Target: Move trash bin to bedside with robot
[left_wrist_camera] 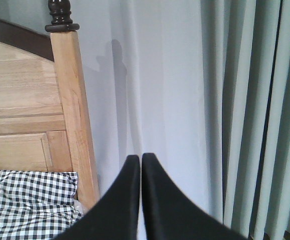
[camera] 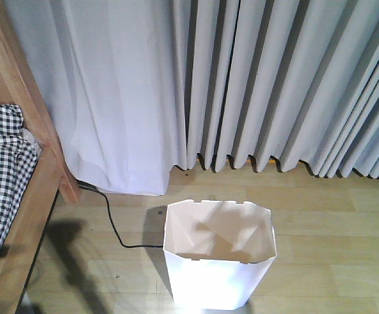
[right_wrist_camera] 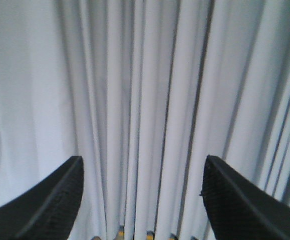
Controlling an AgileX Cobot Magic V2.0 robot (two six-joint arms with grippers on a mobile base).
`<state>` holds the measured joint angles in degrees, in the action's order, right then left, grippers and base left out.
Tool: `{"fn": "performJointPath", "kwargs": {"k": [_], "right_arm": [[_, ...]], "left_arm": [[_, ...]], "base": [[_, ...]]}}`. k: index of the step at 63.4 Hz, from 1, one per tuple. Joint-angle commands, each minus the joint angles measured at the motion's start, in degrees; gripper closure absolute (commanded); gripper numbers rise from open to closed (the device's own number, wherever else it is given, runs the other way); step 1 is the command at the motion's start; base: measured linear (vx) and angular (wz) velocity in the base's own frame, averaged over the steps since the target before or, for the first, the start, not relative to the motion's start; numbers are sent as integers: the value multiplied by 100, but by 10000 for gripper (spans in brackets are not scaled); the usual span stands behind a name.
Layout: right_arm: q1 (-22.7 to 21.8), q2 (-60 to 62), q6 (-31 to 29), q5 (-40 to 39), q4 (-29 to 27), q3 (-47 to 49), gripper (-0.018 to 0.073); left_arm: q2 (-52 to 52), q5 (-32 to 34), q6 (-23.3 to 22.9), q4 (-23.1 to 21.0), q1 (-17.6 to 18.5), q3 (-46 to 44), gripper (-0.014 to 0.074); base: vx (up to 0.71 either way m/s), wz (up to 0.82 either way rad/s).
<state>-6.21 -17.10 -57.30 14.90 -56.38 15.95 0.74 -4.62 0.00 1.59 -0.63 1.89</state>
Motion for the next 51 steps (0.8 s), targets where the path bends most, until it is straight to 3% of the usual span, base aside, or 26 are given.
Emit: {"fn": "performJointPath", "kwargs": {"k": [1,25,30,41,51], "right_arm": [[0,393,-25,-180,-27,-72,69],[0,1072,-34,-131,-224,-186,98],[0,1072,-38,-276,-224,-186,211],[0,1072,-32,-300,-303,-186,576],[0,1072,-32,-306,-316,-186,568]], "left_arm": [[82,429,-79,-54,35,67,603],[76,429,-79,-54,103,67,603],[76,429,-79,-54,103,67,603],[76,429,-79,-54,103,67,603],[76,429,-79,-54,103,67,603]], "base": [[0,0],[0,0],[0,0],[0,0],[0,0]]}}
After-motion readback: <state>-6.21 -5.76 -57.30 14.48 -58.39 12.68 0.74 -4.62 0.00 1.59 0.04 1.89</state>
